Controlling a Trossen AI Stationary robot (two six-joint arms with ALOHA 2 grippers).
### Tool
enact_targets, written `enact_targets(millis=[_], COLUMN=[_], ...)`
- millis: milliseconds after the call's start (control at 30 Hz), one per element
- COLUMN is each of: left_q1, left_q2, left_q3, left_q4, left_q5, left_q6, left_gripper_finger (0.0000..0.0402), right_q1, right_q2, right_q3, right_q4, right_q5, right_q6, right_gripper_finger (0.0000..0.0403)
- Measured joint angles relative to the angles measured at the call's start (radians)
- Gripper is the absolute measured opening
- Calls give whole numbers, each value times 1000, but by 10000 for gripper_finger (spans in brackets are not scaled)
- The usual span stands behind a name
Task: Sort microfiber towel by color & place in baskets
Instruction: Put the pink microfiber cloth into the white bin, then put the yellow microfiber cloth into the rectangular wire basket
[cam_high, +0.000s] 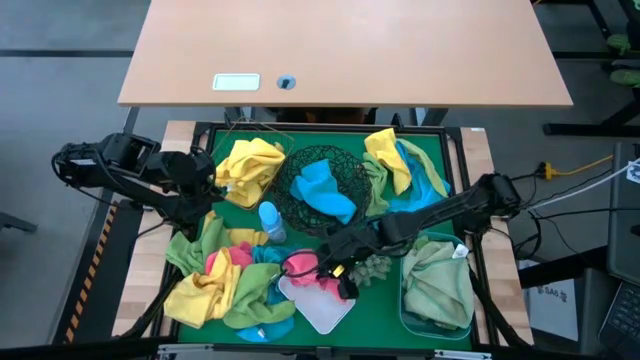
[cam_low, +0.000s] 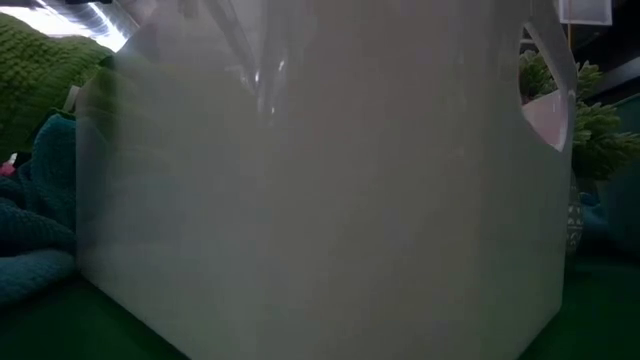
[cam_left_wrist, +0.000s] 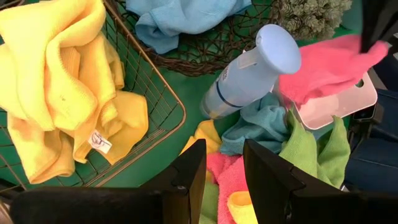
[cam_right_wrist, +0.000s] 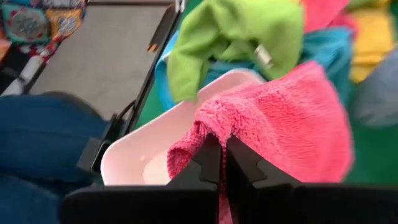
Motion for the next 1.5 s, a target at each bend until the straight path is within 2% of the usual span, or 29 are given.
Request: enact_targets(millis=[133,400,500,667,833,933,1067,1267,1500], left_q1=[0,0,0,0,0,0,0,0,0], left_q2=[0,0,0,0,0,0,0,0,14], left_q3=[0,0,0,0,0,0,0,1,1], left_q4=[0,0,0,0,0,0,-4,-67,-175], left_q5=[0,0,0,0,0,0,20,111,118], left_q6=[0,0,0,7,7,7,-42,-192,-356], left_gripper_finger=[101,101,101,101,101,101,101,101,122], right_q1=[0,0,1,-1,-1,-1,-1,-1,-1], right_q2=[34,62,65,65,65,65,65,65,65], right_q3=[0,0,0,0,0,0,0,0,0], right_q4=[1,8,14,17,18,18,18,17,16], right_q5=[-92,-356,-339,-195,-170,-170,-170,-151,-151], right_q6=[0,0,0,0,-1,-1,0,0,0], right_gripper_finger=[5,5,5,5,9,36,103,197,256])
